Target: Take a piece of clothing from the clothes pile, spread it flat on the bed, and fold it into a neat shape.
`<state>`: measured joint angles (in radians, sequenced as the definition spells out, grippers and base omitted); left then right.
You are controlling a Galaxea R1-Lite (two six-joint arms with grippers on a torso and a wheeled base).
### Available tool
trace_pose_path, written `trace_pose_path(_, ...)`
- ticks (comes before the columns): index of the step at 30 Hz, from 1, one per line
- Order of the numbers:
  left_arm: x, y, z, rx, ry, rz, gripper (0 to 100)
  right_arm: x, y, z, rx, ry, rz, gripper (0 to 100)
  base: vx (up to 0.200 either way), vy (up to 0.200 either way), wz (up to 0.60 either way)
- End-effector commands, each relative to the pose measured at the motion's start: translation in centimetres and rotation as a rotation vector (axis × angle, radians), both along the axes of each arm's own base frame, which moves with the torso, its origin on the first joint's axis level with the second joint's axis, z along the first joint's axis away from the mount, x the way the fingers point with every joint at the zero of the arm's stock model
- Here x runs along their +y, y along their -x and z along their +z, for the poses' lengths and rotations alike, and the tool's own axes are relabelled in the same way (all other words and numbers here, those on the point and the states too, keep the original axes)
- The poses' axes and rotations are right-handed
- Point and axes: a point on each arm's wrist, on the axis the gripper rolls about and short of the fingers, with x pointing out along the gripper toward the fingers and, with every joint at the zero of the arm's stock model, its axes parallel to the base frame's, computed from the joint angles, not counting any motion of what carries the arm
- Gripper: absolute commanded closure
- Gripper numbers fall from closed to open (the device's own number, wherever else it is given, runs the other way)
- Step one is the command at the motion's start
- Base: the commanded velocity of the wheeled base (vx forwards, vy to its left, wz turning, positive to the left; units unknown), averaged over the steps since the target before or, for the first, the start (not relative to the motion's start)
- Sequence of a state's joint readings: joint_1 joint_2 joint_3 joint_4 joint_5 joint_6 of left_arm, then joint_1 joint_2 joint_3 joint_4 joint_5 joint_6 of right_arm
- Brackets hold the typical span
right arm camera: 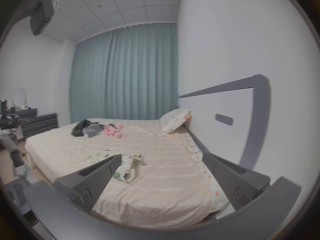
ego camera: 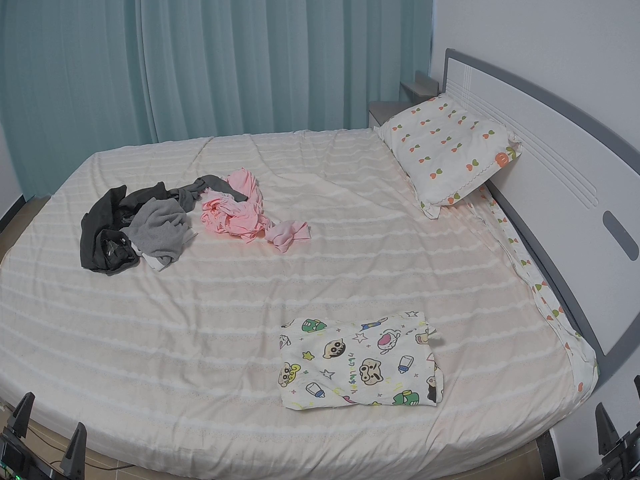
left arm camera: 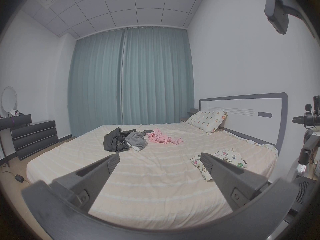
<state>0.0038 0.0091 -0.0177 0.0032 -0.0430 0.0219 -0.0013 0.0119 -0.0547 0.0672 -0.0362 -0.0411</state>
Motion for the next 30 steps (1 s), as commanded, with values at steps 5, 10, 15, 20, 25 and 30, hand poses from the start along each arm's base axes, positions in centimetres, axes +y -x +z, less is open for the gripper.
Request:
trace_pose_path(5, 0.0, -0.08, -0.52, 0.012, 0.005, 0.001, 0, 0.22, 0.08, -0.04, -0.011, 0.063, 0.097, 0, 0.0, 0.0, 0.0)
trace_pose_path(10, 0.0, -0.08, -0.52, 0.012, 0.005, 0.001, 0, 0.36, 0.08, -0.04, -0.015, 0.028, 0.161, 0, 0.0, 0.0, 0.0)
trace_pose_path(15, 0.0, -0.08, -0.49, 0.009, 0.005, 0.001, 0, 0.57, 0.13, 0.02, -0.01, -0.074, 0.254, 0, 0.0, 0.0, 0.0)
trace_pose_path(20, 0.0, -0.06, -0.48, 0.006, 0.005, 0.001, 0, 0.31, 0.1, 0.0, -0.012, -0.005, 0.137, 0, 0.0, 0.0, 0.0)
trace_pose_path(25, 0.0, -0.06, -0.46, 0.004, 0.005, 0.002, 0, 0.55, 0.13, 0.01, -0.021, 0.068, 0.249, 0, 0.0, 0.0, 0.0)
trace_pose_path(30, 0.0, -0.06, -0.46, 0.004, 0.005, 0.001, 0, 0.66, 0.21, 0.02, 0.002, -0.073, 0.3, 0, 0.0, 0.0, 0.0)
